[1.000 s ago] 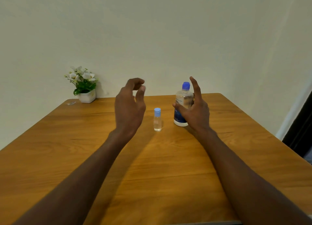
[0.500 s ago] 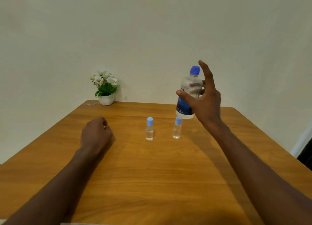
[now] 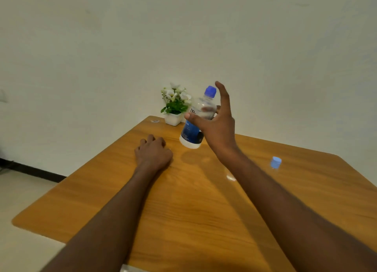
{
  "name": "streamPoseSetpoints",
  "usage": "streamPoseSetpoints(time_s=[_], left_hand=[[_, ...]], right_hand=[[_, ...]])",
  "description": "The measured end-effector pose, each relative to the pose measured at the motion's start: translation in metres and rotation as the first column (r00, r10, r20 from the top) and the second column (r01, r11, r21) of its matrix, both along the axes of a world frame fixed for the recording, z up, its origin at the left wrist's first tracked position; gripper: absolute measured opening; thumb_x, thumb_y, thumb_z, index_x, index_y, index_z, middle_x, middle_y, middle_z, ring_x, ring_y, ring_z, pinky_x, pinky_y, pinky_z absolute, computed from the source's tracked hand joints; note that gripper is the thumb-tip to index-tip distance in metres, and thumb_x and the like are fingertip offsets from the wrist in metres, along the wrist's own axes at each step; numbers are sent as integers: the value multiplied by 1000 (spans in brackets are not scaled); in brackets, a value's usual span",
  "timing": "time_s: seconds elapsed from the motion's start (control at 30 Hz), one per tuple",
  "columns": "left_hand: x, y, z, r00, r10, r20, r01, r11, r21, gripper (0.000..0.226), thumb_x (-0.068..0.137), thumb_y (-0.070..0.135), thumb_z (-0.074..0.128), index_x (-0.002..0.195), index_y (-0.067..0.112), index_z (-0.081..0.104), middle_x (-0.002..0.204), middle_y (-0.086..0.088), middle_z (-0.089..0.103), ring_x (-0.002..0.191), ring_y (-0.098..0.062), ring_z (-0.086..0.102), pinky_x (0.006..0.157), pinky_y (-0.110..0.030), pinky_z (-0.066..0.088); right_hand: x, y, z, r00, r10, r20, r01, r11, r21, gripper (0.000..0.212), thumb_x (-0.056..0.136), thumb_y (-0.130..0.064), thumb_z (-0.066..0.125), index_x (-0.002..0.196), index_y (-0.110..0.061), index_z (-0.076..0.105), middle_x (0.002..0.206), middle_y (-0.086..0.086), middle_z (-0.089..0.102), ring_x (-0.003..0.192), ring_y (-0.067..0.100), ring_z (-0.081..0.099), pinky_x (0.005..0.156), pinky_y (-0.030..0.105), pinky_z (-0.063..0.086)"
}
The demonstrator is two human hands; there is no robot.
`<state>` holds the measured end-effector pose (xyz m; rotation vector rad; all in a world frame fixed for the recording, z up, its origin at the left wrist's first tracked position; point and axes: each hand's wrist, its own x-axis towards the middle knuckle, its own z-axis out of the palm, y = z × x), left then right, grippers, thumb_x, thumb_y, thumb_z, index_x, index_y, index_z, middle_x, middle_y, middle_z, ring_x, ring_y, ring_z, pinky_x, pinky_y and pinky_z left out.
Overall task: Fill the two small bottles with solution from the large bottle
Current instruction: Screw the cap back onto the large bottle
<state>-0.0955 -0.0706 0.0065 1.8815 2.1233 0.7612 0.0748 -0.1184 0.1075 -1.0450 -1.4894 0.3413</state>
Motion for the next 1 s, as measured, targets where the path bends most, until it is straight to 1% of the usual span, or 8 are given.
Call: streamPoseSetpoints(time_s=[0.13, 0.23, 0.37, 0.5, 0.6, 0.7, 0.83, 1.0], left_hand=[[-4, 9, -3, 988, 75, 137, -85, 994, 75, 27, 91, 31, 62, 117, 24, 67, 138, -4, 53, 129, -27, 45, 107, -46, 37], [-3, 12, -3, 978, 137, 157, -152, 984, 91, 23, 90, 30, 59, 109, 20, 67, 131, -5, 56, 123, -27, 48, 103, -45, 38], [3, 16, -5, 988, 122, 90, -130, 987, 91, 30, 90, 33, 58, 115, 20, 65, 136, -6, 53, 126, -27, 46, 105, -45, 36], [3, 20, -6, 993, 104, 53, -109, 989, 99, 34, 90, 35, 57, 119, 19, 64, 137, -6, 52, 128, -27, 45, 107, -45, 36], [3, 21, -5, 995, 91, 47, -96, 990, 101, 35, 90, 36, 56, 120, 18, 63, 137, -6, 52, 129, -28, 44, 108, -45, 36], [2, 21, -4, 995, 94, 37, -97, 992, 78, 40, 88, 39, 56, 123, 18, 61, 139, -7, 50, 130, -28, 44, 109, -46, 36], [5, 26, -2, 997, 82, -5, -82, 995, 56, 49, 89, 44, 56, 130, 17, 54, 143, -9, 47, 132, -30, 42, 107, -46, 38], [8, 40, 0, 996, 82, -47, -79, 996, 46, 57, 90, 47, 55, 136, 14, 50, 145, -11, 45, 133, -33, 39, 104, -46, 39]], right_hand=[[-27, 34, -30, 997, -75, 1, 75, 990, -116, 114, 70, -38, 95, 159, -37, 24, 114, -7, 66, 103, 16, 68, 90, 39, 58], [-35, 60, -45, 983, -168, 70, 177, 969, -169, 111, 71, -39, 95, 157, -33, 25, 123, -3, 67, 108, 20, 67, 91, 42, 57], [-38, 94, -55, 973, -227, 52, 233, 944, -233, 107, 73, -34, 94, 156, -31, 27, 128, -3, 64, 115, 22, 64, 89, 37, 52], [-40, 121, -64, 970, -242, 21, 240, 937, -255, 104, 75, -28, 93, 156, -26, 29, 135, 0, 61, 121, 24, 62, 96, 41, 50], [-37, 135, -67, 968, -246, -43, 226, 937, -266, 101, 77, -25, 93, 156, -20, 30, 140, 5, 60, 126, 25, 60, 98, 36, 48], [-32, 141, -82, 959, -275, -74, 242, 924, -297, 88, 80, -23, 90, 151, -15, 38, 146, 8, 58, 131, 26, 57, 98, 32, 47], [-27, 155, -106, 921, -388, -47, 340, 854, -393, 71, 81, -28, 89, 141, -14, 55, 137, 9, 64, 124, 27, 63, 101, 41, 53], [-24, 179, -106, 891, -452, 28, 418, 797, -436, 64, 83, -32, 87, 138, -16, 58, 136, 8, 60, 123, 27, 60, 96, 38, 50]])
